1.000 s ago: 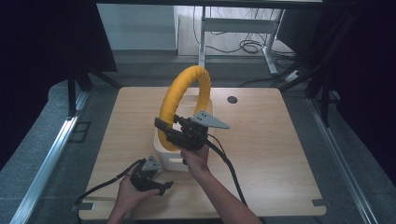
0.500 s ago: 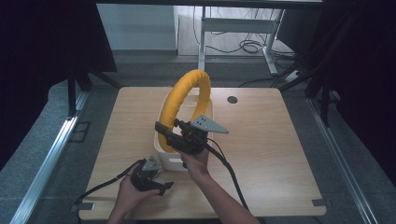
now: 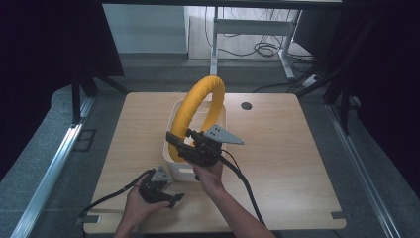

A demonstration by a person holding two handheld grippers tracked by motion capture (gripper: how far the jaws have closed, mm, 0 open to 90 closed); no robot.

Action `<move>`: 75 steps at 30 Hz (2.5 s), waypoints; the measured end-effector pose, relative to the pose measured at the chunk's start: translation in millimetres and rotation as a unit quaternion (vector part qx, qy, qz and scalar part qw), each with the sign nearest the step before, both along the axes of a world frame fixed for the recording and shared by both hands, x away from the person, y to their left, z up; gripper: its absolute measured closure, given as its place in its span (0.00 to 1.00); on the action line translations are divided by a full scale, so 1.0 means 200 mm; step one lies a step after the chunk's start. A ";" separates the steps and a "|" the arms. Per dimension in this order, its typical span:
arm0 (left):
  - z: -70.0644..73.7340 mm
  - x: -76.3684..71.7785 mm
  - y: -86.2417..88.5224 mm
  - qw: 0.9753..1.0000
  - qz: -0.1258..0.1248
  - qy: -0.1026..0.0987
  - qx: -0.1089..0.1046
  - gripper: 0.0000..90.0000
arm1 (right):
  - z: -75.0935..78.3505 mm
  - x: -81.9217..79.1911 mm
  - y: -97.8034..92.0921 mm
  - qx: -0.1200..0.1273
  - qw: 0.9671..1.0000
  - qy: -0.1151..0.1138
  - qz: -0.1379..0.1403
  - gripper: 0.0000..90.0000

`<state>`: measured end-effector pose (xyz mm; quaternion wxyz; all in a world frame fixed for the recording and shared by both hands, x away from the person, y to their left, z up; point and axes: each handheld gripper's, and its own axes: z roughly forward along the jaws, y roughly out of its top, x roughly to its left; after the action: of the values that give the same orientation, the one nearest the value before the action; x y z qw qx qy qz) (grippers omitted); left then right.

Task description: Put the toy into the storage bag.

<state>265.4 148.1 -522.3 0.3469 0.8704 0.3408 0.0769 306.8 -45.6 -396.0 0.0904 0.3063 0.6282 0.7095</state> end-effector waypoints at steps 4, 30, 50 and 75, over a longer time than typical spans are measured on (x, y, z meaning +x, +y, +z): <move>0.00 0.00 0.00 1.000 -0.003 0.000 0.002 0.18 | -0.01 -0.01 0.00 -0.004 1.000 0.001 0.000 0.53; -0.01 0.00 -0.01 1.000 -0.003 0.007 0.002 0.18 | -0.07 -0.04 -0.01 -0.025 1.000 0.017 0.007 0.54; -0.02 0.00 -0.01 1.000 -0.006 0.012 0.004 0.18 | -0.09 -0.04 -0.04 -0.028 0.999 0.032 0.018 0.55; -0.03 0.00 -0.02 1.000 -0.011 0.017 0.009 0.18 | -0.14 -0.04 -0.05 -0.032 0.997 0.062 0.024 0.55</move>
<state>266.1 144.4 -527.7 0.3341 0.8785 0.3360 0.0613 299.2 -56.5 -423.6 0.0445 0.3313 0.6622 0.6707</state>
